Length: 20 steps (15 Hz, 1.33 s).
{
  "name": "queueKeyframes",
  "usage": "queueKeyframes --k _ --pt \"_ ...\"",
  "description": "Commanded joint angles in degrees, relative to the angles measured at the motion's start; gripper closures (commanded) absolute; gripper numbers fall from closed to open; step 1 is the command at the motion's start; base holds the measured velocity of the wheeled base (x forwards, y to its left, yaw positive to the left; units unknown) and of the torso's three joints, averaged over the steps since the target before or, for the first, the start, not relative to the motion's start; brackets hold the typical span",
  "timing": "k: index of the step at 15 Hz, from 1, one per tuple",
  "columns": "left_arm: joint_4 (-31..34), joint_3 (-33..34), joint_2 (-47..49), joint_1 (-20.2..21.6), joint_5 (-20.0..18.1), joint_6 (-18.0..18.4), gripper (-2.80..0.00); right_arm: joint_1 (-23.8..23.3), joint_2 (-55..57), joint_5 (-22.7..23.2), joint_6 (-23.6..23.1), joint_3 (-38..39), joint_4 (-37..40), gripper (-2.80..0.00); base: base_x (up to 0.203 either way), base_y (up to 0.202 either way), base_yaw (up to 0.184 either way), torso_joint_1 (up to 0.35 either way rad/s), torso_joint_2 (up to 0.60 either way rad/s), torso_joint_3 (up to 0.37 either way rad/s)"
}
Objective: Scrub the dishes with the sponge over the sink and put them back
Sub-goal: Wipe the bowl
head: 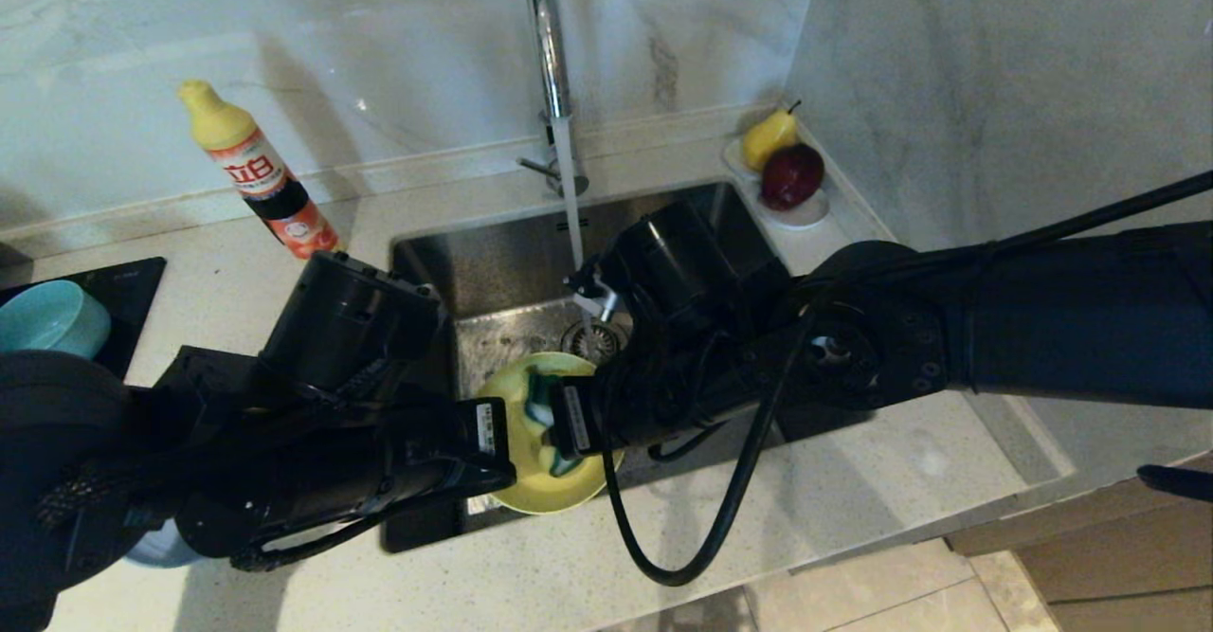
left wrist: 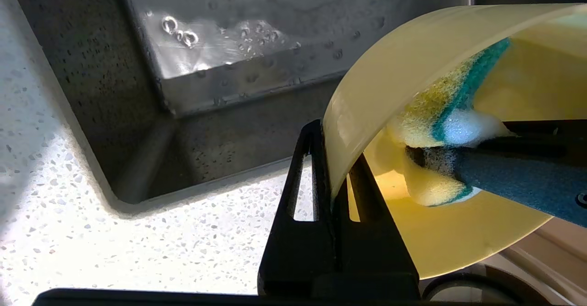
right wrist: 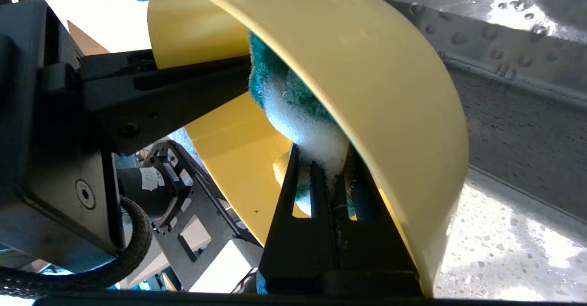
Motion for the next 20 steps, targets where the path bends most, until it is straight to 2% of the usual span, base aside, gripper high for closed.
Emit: queueKeyframes --k 1,8,17,20 --pt "0.1 0.1 -0.8 0.0 0.1 -0.4 0.0 0.0 0.0 0.0 0.1 -0.1 0.5 0.0 0.0 0.0 0.0 0.0 0.0 0.0" --pt "-0.1 2.6 0.1 0.1 0.9 0.9 0.0 -0.8 -2.4 -0.7 0.1 0.3 1.0 0.0 0.0 0.0 0.0 0.0 0.0 0.0" --pt "-0.4 2.4 0.5 0.1 2.3 1.2 0.0 -0.2 -3.2 -0.7 -0.2 0.3 1.7 0.0 0.0 0.0 0.0 0.0 0.0 0.0" --pt "-5.3 2.8 1.1 0.1 8.7 4.9 0.0 0.3 -2.8 -0.6 -0.1 -0.3 2.9 0.0 0.0 0.0 0.0 0.0 0.0 0.0"
